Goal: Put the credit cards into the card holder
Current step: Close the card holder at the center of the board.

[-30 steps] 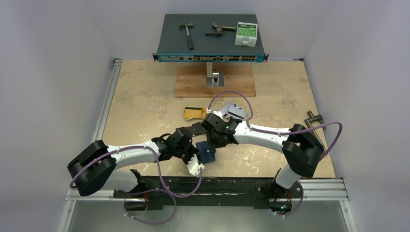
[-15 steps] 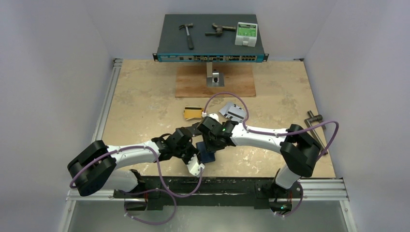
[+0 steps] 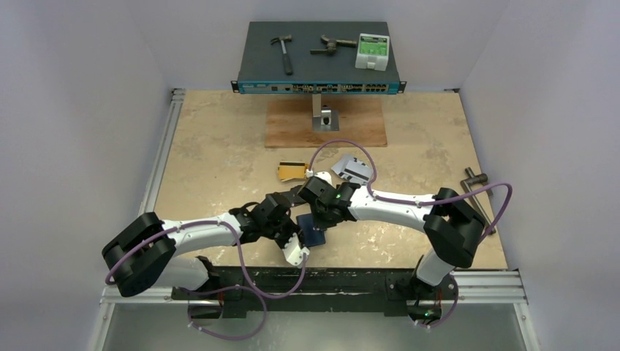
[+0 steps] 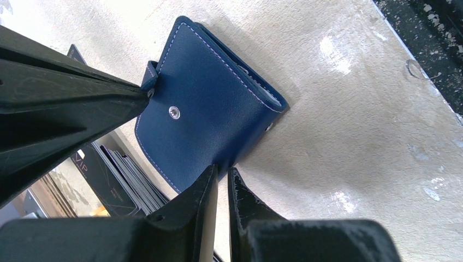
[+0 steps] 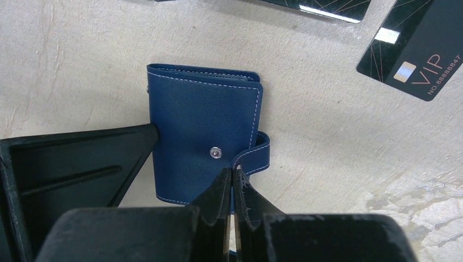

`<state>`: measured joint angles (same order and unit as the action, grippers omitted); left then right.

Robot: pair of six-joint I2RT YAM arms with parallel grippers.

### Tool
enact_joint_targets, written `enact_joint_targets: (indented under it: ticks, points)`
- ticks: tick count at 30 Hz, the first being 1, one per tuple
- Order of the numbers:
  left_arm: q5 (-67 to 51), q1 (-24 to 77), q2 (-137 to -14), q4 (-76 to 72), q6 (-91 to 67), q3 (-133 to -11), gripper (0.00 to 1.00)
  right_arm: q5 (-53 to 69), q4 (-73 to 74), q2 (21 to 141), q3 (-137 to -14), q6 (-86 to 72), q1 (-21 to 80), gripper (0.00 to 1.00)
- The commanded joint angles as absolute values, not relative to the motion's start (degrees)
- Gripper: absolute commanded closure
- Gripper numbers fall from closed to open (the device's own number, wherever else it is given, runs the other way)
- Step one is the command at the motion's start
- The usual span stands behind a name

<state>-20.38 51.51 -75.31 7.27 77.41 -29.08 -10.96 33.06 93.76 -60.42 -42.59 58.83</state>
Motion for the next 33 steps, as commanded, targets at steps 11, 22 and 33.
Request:
enact_joint_targets:
  ticks: [11, 22, 33]
  points:
    - [-22.21, 51.78, -74.55, 8.6, 76.55, -28.42, 0.89, -9.84, 29.04, 93.24, -61.8, -43.15, 58.8, 1.0]
    - [-21.93, 51.82, -74.36, 8.81, 76.73, -28.36, 0.89, -8.14, 27.64, 95.59, -60.39, -43.2, 58.75, 1.0]
    - [-21.85, 51.81, -74.31, 9.44, 76.65, -28.66, 0.9, -8.68, 27.36, 98.22, -61.09, -41.71, 58.79, 1.0]
